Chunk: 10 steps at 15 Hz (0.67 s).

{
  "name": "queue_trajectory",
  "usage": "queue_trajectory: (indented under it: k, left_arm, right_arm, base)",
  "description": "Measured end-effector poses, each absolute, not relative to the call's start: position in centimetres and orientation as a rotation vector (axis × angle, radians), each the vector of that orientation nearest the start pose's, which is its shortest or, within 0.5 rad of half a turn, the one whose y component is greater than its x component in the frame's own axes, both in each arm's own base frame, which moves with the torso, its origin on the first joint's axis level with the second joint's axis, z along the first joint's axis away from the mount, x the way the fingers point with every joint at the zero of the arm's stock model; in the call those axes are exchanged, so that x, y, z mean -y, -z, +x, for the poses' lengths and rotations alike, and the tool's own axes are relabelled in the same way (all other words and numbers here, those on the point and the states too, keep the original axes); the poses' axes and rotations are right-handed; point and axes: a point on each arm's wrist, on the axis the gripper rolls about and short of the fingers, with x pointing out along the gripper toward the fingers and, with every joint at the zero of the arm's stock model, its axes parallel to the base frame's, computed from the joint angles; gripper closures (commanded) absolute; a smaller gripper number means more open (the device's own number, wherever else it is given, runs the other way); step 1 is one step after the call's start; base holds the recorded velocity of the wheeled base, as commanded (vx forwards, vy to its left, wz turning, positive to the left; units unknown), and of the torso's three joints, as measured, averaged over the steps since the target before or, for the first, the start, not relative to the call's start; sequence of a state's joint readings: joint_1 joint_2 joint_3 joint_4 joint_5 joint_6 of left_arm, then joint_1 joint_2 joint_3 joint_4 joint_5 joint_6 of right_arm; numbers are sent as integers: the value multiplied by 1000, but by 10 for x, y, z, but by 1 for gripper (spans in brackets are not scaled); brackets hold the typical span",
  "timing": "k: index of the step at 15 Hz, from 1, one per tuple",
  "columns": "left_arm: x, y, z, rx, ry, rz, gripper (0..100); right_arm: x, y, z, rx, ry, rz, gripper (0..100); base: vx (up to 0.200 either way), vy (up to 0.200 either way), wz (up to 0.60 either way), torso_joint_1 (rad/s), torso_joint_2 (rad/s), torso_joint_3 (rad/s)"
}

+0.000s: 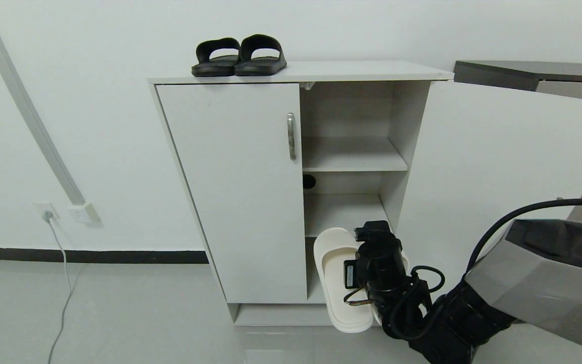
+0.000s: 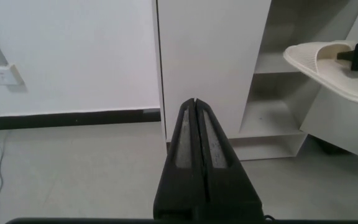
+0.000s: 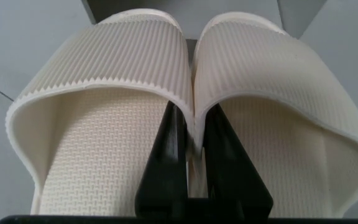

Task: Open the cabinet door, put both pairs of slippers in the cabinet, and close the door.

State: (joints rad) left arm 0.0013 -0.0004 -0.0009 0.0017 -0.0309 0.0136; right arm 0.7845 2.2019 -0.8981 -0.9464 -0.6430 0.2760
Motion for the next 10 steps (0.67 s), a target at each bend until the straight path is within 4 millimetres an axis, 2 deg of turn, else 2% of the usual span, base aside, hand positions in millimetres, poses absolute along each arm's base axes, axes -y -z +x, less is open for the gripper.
queue_trajectory:
  k: [5, 10]
  left_arm:
    - [1, -76, -23, 0, 30, 14, 100]
    - [1, -76, -23, 0, 30, 14, 100]
  right_arm:
    - [-266, -48, 285, -306, -99, 24, 100]
    - [-266, -46, 286, -311, -98, 21, 100]
  base:
    - [0, 0, 0, 0, 0, -13]
    - [0, 0, 0, 0, 3, -165]
